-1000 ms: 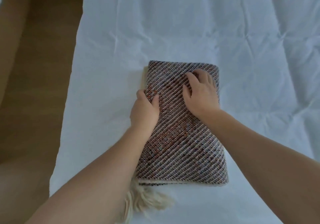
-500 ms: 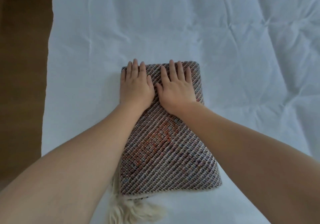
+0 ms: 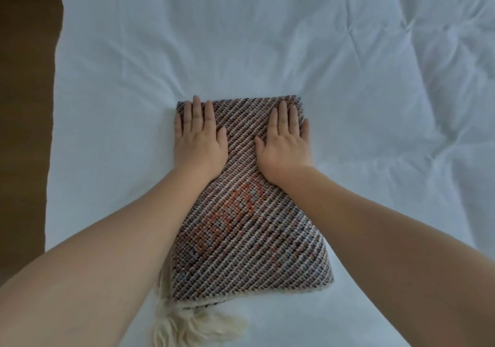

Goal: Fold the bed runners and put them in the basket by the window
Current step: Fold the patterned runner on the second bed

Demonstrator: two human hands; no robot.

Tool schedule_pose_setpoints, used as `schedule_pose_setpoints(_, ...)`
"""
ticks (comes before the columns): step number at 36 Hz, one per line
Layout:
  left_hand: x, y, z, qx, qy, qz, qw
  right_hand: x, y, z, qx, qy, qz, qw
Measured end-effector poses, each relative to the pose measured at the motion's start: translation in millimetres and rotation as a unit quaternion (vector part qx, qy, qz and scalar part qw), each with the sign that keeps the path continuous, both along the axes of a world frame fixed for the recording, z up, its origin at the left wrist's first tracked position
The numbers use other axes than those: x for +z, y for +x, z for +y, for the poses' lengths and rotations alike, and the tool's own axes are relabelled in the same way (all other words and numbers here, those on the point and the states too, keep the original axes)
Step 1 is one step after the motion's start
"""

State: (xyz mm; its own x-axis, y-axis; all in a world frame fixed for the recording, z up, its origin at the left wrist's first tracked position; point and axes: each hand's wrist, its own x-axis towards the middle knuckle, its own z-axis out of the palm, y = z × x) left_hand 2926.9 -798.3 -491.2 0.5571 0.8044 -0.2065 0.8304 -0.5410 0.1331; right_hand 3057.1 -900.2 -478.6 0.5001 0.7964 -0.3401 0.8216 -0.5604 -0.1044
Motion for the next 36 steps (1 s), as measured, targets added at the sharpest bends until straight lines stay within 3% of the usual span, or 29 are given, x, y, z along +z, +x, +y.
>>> schedule_pose_setpoints(8,15,-63,-86,0.021,-0.045,0.006,0.999,16,-68,-63,0.014,-0.008,0.038,0.999)
schedule_pose_setpoints(19,-5,-73,-89,0.017,-0.06,0.003,0.998,-16,-78,-151,-0.051,-0.001,0.072,0.996)
schedule_pose_setpoints(23,2,-75,-92,0.039,-0.073,-0.039,0.996,-15,-80,-170,-0.07,0.015,0.093,0.993)
schedule_pose_setpoints(25,6,-77,-88,0.108,-0.105,-0.101,0.983,-7,-74,-167,-0.085,0.073,0.132,0.985)
schedule_pose_setpoints(27,13,-78,-79,0.189,-0.141,-0.189,0.953,6,-63,-156,-0.151,0.161,0.203,0.954)
schedule_pose_setpoints(29,23,-77,-72,0.223,-0.155,-0.22,0.937,18,-48,-139,-0.244,0.214,0.263,0.909)
schedule_pose_setpoints(32,34,-78,-63,0.285,-0.213,-0.191,0.915,25,-23,-111,-0.365,0.205,0.352,0.837)
schedule_pose_setpoints(36,36,-87,-58,0.378,-0.271,-0.155,0.871,24,-4,-100,-0.387,0.149,0.475,0.776)
